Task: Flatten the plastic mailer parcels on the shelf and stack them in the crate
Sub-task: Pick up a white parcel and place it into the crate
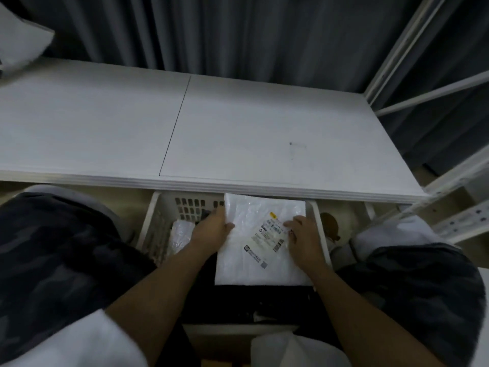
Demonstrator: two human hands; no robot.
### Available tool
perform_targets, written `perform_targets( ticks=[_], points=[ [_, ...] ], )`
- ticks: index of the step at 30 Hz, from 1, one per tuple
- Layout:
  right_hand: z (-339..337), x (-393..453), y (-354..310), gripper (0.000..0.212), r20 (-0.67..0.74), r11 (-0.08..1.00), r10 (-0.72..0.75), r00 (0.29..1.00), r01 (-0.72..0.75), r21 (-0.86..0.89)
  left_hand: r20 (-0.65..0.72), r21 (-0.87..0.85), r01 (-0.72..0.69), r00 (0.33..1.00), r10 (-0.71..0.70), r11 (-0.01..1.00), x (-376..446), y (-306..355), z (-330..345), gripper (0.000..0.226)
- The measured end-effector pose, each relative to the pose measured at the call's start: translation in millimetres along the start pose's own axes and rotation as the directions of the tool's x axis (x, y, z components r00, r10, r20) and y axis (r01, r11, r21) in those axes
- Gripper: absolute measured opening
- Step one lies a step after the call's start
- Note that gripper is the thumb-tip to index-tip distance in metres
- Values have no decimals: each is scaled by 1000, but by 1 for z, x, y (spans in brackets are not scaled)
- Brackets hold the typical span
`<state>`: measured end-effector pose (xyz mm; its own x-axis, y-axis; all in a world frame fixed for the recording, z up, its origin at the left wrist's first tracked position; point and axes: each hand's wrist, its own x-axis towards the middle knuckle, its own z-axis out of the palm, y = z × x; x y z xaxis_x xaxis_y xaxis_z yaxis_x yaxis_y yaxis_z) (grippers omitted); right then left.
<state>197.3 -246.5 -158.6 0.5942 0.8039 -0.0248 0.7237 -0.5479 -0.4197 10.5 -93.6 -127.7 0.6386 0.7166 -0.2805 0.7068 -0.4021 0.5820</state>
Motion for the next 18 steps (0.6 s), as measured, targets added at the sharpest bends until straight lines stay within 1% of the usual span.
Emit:
perform_targets(
  ticks=[1, 2, 3, 4, 5, 6, 7, 8, 9, 10, 11, 12, 13, 16, 18],
  points=[
    [2, -4, 4, 43, 157, 996, 47, 986, -34, -85, 92, -66, 52, 995, -46, 996, -1, -3, 9, 60],
    [4, -7, 6, 52, 314, 983, 111, 943, -58, -174, 214, -111, 98, 974, -72, 989, 0, -7, 16, 77],
    [4, -9, 8, 61, 446, 966, 185, 876, -79, -247, 337, -100, 124, 938, -84, 987, 0, -8, 22, 94],
    [3, -11, 7, 66, 530, 957, 234, 815, -97, -274, 421, -49, 116, 903, -85, 992, 1, -9, 27, 104],
    [3, -11, 5, 69, 575, 959, 252, 779, -119, -258, 459, 3, 92, 884, -83, 996, 2, -10, 29, 106],
    [2, -11, 0, 68, 588, 968, 234, 775, -128, -217, 465, 33, 73, 882, -80, 997, 3, -9, 30, 104],
    [1, -10, -6, 65, 573, 979, 193, 797, -120, -163, 455, 46, 53, 888, -68, 998, 5, -8, 30, 99],
    [0, -7, -15, 59, 524, 992, 127, 842, -103, -74, 435, 54, 21, 899, -42, 998, 7, -6, 27, 91],
    [-4, -5, -25, 50, 449, 996, 60, 892, -82, 30, 398, 75, -13, 917, -18, 997, 9, -3, 22, 78],
    [-9, 0, -36, 41, 359, 993, -5, 933, -39, 114, 334, 110, -57, 942, 17, 992, 11, -1, 16, 60],
    [-14, 5, -48, 34, 269, 989, -58, 961, 18, 147, 252, 167, -91, 967, 47, 982, 13, 3, 9, 42],
    [-21, 12, -64, 30, 195, 988, -113, 974, 89, 128, 160, 213, -95, 985, 61, 972, 13, 6, -2, 31],
    [-27, 17, -77, 29, 138, 985, -153, 978, 141, 95, 87, 240, -90, 994, 71, 967, 14, 12, -12, 29],
    [-44, 36, -130, 26, 14, 958, -285, 958, 284, 50, -94, 252, -49, 993, 75, 967, 11, 19, -54, 29],
    [-53, 49, -165, 26, -31, 942, -332, 943, 333, 37, -190, 274, -10, 980, 64, 962, 9, 19, -84, 30]
  ],
)
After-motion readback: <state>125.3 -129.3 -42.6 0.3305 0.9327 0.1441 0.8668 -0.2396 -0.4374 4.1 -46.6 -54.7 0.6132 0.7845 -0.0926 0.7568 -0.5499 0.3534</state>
